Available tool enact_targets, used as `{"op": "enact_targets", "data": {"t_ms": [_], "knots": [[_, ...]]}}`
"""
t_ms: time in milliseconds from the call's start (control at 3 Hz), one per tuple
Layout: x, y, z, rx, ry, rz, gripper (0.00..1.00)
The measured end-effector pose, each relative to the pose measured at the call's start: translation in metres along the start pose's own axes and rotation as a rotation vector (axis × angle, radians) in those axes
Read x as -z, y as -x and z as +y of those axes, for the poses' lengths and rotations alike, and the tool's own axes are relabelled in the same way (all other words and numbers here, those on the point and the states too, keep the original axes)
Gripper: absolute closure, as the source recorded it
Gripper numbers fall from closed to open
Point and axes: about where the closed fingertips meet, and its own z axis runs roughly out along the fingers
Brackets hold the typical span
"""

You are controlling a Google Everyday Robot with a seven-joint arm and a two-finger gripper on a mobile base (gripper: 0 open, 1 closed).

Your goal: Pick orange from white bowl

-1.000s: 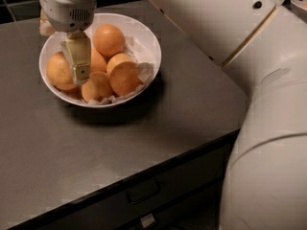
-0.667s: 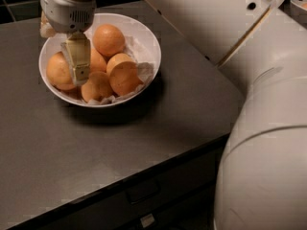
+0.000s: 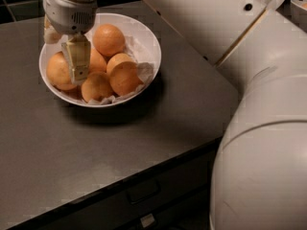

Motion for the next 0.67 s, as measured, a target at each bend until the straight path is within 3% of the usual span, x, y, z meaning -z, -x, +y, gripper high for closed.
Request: {"op": "enact_targets", "data": {"t_ms": [667], "knots": [[-0.0123,-0.0035,-0.0016,-0.016,0.031,-0.018,0.26]]}}
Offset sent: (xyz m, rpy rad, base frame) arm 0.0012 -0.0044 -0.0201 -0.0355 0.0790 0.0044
